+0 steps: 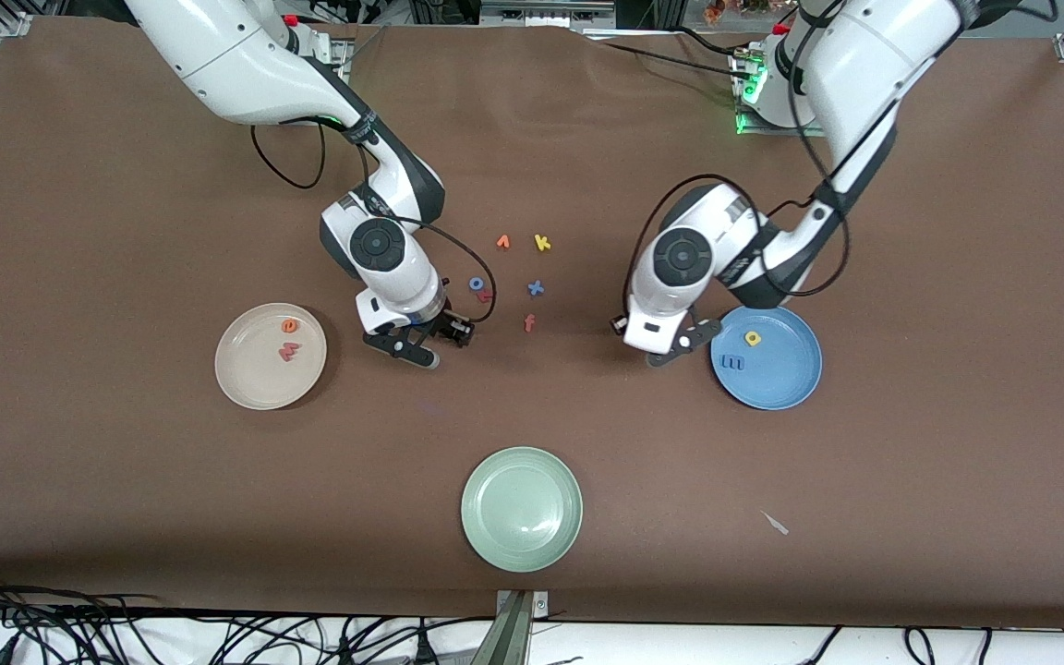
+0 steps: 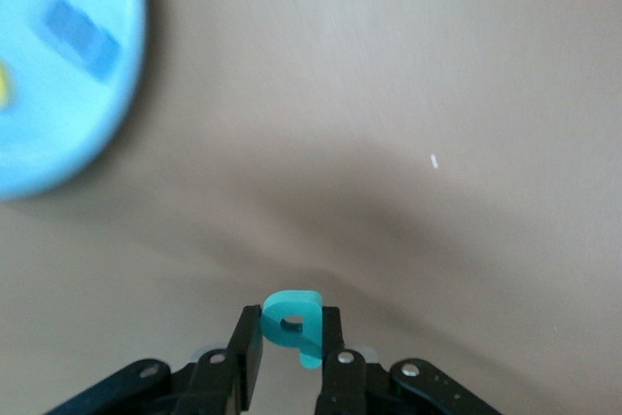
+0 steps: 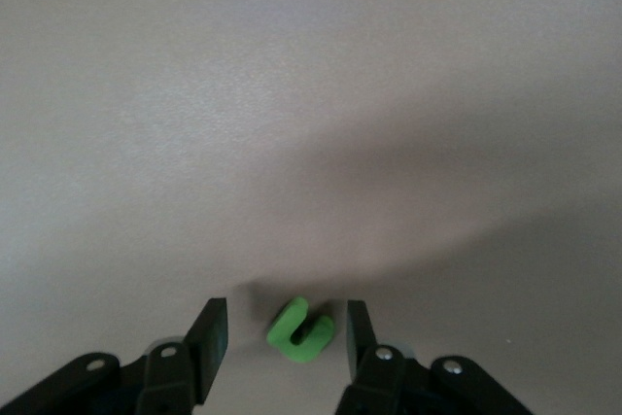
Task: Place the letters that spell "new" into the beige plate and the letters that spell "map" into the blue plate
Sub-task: 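Place the p on the blue plate and the u on the white plate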
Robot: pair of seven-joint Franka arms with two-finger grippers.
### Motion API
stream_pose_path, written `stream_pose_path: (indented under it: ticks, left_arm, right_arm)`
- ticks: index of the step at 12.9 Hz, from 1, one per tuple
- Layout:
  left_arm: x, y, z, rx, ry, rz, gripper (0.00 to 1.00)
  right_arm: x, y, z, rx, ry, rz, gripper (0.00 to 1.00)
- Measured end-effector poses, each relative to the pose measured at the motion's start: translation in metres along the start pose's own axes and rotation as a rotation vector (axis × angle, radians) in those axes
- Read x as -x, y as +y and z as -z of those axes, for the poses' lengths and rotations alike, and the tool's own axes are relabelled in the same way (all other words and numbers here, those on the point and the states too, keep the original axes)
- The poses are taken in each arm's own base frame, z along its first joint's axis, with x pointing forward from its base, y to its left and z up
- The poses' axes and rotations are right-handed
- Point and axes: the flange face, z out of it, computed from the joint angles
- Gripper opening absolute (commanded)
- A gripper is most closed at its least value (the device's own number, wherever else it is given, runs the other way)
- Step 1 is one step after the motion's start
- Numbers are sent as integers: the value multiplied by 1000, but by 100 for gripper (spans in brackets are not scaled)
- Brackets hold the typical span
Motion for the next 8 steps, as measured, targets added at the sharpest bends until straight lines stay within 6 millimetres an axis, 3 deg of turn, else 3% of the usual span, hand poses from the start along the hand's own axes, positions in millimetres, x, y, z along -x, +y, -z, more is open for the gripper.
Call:
stream_pose_path:
  ticks: [2,6,8]
  left_arm:
    - [-35,-31,16,-25,1,-67,0]
    - [-100,-90,20,-18,-18,-212,0]
    - [-123,-113,22,-8,-20,-262,0]
  right_arm:
    - [2,1,-3,6,-4,-19,58]
    - [11,-2,-10,9,-12,-27,57]
    - [14,-2,-14,15,-16,-28,50]
